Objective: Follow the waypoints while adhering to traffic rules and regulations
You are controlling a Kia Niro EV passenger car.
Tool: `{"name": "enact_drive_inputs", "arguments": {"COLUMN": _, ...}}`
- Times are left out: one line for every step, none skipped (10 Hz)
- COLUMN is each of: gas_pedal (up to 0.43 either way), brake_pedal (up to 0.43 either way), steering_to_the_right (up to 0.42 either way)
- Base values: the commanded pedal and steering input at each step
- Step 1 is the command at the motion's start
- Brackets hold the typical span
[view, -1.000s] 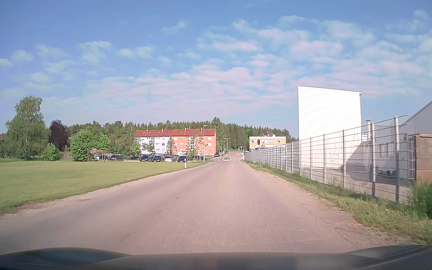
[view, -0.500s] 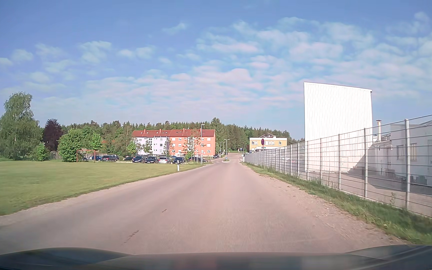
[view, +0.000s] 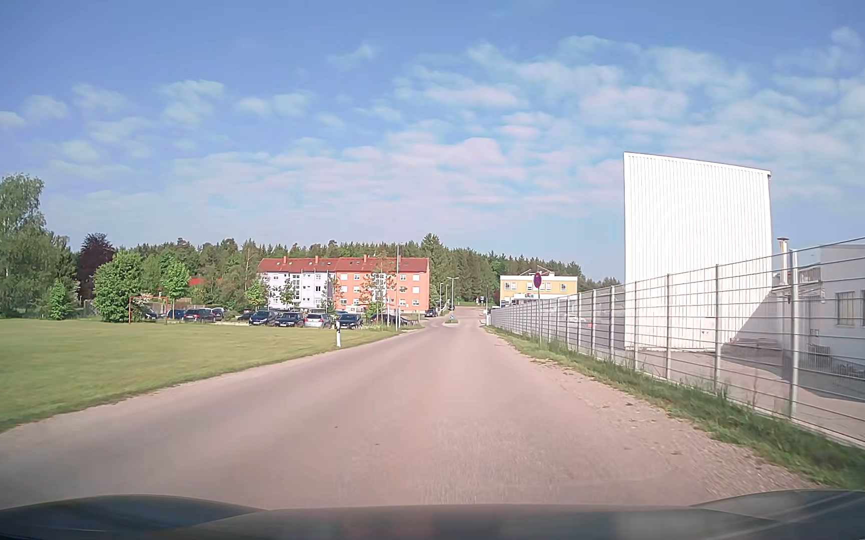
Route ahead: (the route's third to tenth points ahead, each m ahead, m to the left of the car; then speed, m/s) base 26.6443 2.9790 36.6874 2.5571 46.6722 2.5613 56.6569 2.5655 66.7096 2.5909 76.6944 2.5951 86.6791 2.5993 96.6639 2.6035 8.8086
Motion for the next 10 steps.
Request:
{"name": "enact_drive_inputs", "arguments": {"gas_pedal": 0.067, "brake_pedal": 0.000, "steering_to_the_right": 0.003}}
{"name": "enact_drive_inputs", "arguments": {"gas_pedal": 0.079, "brake_pedal": 0.000, "steering_to_the_right": 0.005}}
{"name": "enact_drive_inputs", "arguments": {"gas_pedal": 0.079, "brake_pedal": 0.000, "steering_to_the_right": 0.006}}
{"name": "enact_drive_inputs", "arguments": {"gas_pedal": 0.087, "brake_pedal": 0.000, "steering_to_the_right": 0.006}}
{"name": "enact_drive_inputs", "arguments": {"gas_pedal": 0.087, "brake_pedal": 0.000, "steering_to_the_right": 0.006}}
{"name": "enact_drive_inputs", "arguments": {"gas_pedal": 0.087, "brake_pedal": 0.000, "steering_to_the_right": 0.005}}
{"name": "enact_drive_inputs", "arguments": {"gas_pedal": 0.087, "brake_pedal": 0.000, "steering_to_the_right": 0.004}}
{"name": "enact_drive_inputs", "arguments": {"gas_pedal": 0.087, "brake_pedal": 0.000, "steering_to_the_right": 0.004}}
{"name": "enact_drive_inputs", "arguments": {"gas_pedal": 0.087, "brake_pedal": 0.000, "steering_to_the_right": 0.004}}
{"name": "enact_drive_inputs", "arguments": {"gas_pedal": 0.087, "brake_pedal": 0.000, "steering_to_the_right": 0.004}}
